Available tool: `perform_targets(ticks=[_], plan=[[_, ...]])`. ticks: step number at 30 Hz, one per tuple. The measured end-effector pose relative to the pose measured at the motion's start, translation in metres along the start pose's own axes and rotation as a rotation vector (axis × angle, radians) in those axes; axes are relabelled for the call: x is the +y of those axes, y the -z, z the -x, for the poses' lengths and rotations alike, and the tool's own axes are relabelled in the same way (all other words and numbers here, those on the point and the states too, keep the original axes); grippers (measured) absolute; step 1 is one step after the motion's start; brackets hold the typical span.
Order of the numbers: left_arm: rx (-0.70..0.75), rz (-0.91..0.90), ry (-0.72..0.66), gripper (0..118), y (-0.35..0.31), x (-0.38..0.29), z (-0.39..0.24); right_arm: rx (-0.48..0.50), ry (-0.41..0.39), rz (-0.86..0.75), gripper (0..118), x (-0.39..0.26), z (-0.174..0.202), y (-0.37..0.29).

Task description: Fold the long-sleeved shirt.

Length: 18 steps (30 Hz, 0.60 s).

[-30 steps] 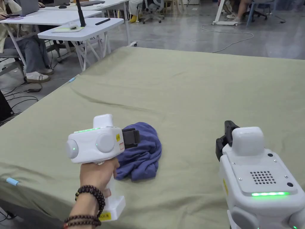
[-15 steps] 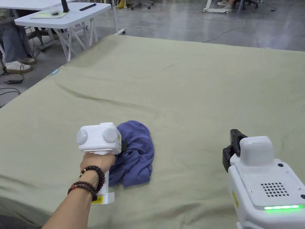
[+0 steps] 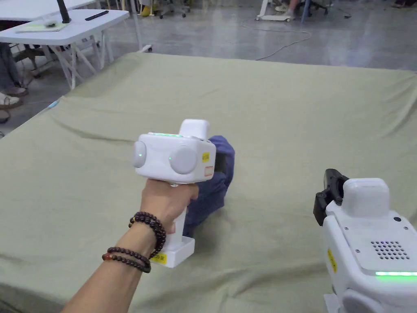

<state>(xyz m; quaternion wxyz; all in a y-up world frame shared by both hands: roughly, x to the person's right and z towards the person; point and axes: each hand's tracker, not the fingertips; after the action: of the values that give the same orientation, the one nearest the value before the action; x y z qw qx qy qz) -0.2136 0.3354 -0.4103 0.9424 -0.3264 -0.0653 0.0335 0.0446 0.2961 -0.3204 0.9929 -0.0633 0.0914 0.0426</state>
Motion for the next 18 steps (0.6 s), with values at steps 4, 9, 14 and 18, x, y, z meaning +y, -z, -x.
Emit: perform_targets(ticks=[4, 9, 14, 18], plan=[[-0.175, 0.046, 0.097, 18, 0.044, -0.006, -0.103, -0.122, 0.019, -0.024, 0, 0.005, -0.053, -0.028], [-0.390, 0.173, 0.164, 17, 0.105, -0.043, -0.230, -0.284, 0.030, -0.016, 0, 0.004, -0.118, -0.061], [-0.369, 0.221, 0.247, 18, 0.129, -0.081, -0.287, -0.379, 0.040, 0.034, 0, -0.001, -0.157, -0.082], [-0.330, 0.130, 0.202, 45, 0.114, -0.077, -0.259, -0.370, 0.067, 0.058, 0, -0.005, -0.164, -0.088]])
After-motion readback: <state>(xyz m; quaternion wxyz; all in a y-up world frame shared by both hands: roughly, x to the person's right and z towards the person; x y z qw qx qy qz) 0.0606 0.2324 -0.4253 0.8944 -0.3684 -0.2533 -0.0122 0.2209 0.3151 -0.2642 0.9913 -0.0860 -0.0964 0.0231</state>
